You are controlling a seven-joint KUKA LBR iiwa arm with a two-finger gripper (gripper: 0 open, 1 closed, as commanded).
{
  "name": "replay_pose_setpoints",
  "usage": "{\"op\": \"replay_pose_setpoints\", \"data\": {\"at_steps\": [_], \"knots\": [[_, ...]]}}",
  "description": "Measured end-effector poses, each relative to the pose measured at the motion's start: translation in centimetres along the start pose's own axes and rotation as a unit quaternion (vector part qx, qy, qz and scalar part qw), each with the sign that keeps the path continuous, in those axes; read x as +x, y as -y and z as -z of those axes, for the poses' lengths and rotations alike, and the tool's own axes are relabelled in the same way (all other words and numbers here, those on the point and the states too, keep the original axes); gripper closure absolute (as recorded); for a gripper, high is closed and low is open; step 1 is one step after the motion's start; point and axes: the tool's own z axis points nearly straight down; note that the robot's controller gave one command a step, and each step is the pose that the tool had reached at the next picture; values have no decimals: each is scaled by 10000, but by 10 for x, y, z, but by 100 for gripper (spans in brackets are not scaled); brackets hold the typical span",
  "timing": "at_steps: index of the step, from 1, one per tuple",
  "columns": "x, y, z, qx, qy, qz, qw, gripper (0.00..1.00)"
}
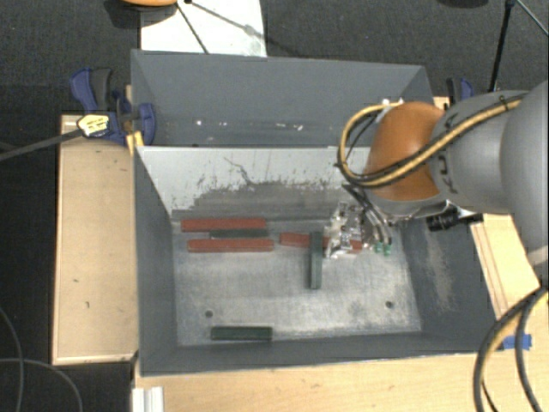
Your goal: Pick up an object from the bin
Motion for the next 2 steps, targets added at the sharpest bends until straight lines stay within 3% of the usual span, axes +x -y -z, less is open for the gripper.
{"op": "replay_pose_setpoints", "data": {"at_steps": [1, 2], "knots": [[0, 0, 0, 0, 0, 4, 10000, 100], [-2, 22, 148, 1, -37, 15, 10000, 100]]}}
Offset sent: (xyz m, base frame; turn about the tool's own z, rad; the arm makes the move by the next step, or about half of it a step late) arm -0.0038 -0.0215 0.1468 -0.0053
